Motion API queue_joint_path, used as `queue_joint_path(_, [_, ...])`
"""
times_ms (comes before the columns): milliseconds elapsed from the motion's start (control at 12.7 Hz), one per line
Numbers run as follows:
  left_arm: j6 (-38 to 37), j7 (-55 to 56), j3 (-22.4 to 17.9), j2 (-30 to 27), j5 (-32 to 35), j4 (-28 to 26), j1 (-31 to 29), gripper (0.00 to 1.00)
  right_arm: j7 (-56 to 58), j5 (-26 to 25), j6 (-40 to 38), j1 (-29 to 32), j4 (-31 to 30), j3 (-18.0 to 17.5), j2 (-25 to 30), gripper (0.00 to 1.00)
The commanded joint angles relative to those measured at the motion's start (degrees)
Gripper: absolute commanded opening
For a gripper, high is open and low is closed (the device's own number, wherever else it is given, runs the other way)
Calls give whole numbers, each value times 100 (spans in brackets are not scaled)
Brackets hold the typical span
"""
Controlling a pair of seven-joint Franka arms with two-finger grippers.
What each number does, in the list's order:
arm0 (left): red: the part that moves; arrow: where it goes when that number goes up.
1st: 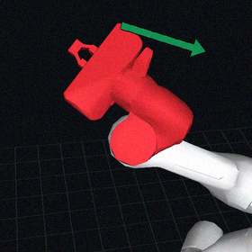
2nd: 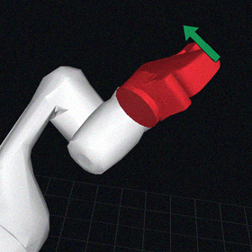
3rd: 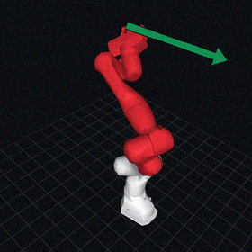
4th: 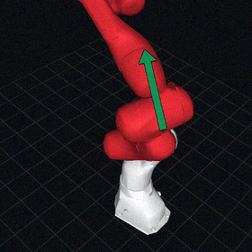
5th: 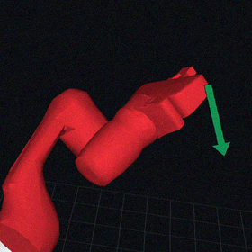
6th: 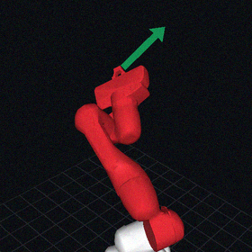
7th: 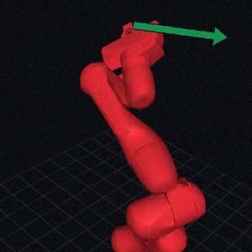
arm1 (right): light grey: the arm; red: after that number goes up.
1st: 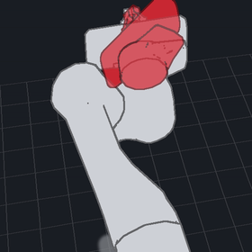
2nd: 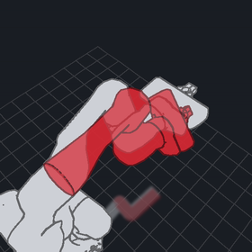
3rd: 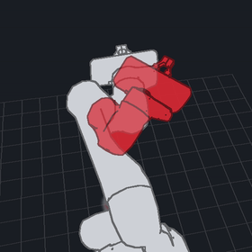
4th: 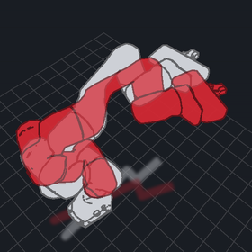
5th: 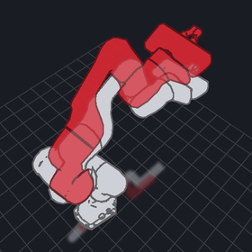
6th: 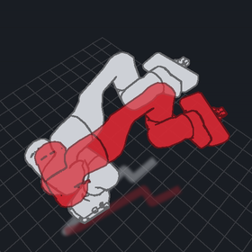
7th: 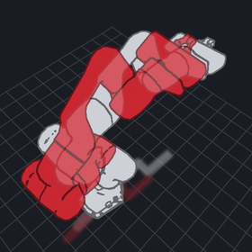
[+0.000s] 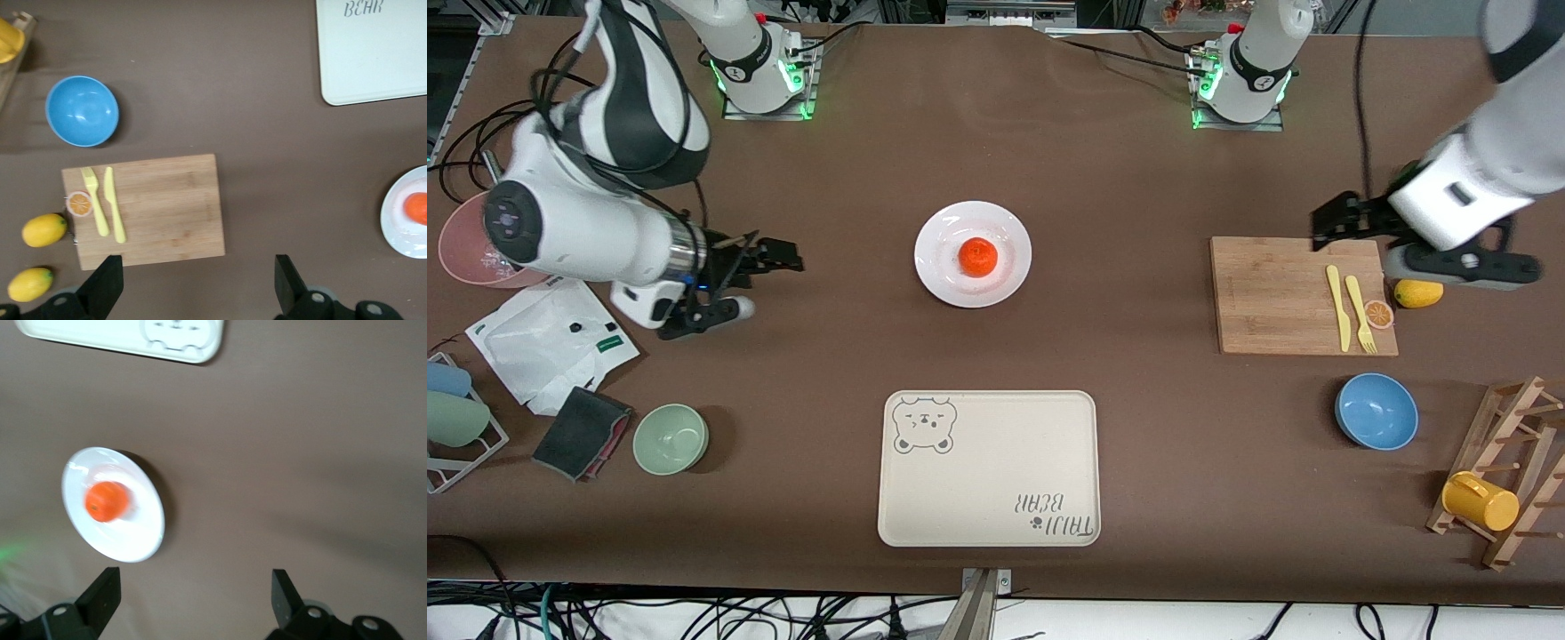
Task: Place orange and plate with both arms
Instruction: 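Withdraw the left gripper while the right gripper reaches the plate rim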
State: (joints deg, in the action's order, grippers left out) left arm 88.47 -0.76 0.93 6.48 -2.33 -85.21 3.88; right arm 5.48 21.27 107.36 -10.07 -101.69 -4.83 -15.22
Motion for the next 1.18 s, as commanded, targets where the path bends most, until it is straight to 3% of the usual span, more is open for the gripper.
queue_joint_path(0, [196,-329,-32,-356,-32,-433,-229,100,373,578,1169,57,-833,-360,12,100])
queue_joint_path(237, [697,-320,230,-963,302,-1172,-448,100,1075,1869,1331,66,-888,-519,-480,100])
queue_joint_path(394, [680,-294,293,-1035,312,-1261,-511,100,1654,2625,1349,66,-1010,-528,-701,100])
queue_joint_path(710, [381,-302,302,-860,321,-1033,-493,100,2711,3558,1672,66,-1475,-545,-912,100])
queue_joint_path(1025, [259,-285,293,-859,321,-971,-502,100,3310,4437,2271,66,-1854,-984,-1105,100])
queue_joint_path(1104, [215,-276,293,-868,312,-963,-502,100,3328,4465,2376,66,-1854,-1037,-1132,100])
